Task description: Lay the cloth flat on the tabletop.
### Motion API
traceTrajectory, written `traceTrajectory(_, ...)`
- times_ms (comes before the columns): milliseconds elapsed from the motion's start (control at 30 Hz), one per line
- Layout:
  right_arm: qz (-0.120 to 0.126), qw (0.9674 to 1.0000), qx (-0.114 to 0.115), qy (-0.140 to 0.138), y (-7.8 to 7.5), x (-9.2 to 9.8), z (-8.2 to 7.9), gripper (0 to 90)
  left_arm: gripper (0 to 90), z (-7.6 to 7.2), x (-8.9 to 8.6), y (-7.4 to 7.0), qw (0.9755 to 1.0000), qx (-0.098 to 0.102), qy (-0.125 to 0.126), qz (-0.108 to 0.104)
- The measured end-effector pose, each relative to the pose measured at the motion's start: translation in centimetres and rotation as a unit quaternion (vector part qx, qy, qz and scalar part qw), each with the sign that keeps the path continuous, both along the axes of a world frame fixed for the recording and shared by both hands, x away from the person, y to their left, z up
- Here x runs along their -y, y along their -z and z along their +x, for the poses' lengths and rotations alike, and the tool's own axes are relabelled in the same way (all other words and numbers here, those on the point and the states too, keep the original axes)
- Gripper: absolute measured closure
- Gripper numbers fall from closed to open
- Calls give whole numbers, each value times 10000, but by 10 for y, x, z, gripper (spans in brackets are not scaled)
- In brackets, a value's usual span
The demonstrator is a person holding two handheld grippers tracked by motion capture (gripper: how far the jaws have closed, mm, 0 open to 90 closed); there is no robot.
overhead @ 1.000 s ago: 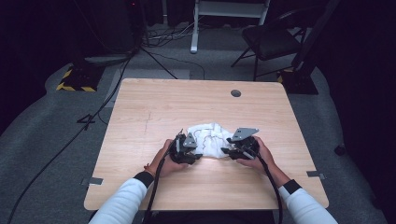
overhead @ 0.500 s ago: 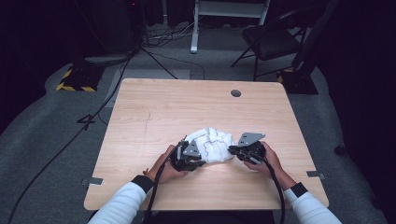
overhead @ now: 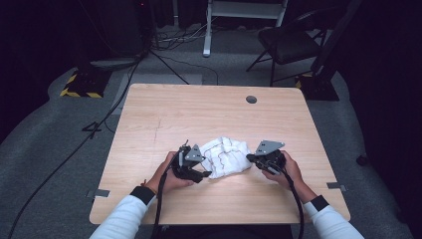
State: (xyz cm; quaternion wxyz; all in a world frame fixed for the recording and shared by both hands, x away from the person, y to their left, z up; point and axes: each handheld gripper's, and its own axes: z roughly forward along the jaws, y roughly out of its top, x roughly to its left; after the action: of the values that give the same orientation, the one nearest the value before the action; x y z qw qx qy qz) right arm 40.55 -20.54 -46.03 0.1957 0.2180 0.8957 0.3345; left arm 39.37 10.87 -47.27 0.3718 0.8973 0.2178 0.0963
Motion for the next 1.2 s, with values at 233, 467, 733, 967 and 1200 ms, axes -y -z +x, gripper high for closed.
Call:
traceTrajectory(233, 44, 9998, 162, 80, -3, -3, 0, 865, 341, 24, -10, 9, 9984, -19, -553, 121)
traceTrajectory(467, 525, 9979, 272, 247, -10, -5, 14, 714, 372, 39, -11, 19, 9963, -155, -827, 190)
traceTrajectory(733, 364, 9981, -315, -395, 4, -25, 18, 739, 457, 41, -7, 23, 9966, -323, -759, 79)
traceTrajectory(967, 196, 9886, -773, -1278, 0, -22, 1, 797, 459, 40, -7, 22, 9960, -336, -818, 93)
traceTrajectory(1200, 128, 9824, -748, -1710, 3, -13, -17, 865, 459, 40, -7, 22, 9961, -331, -816, 92)
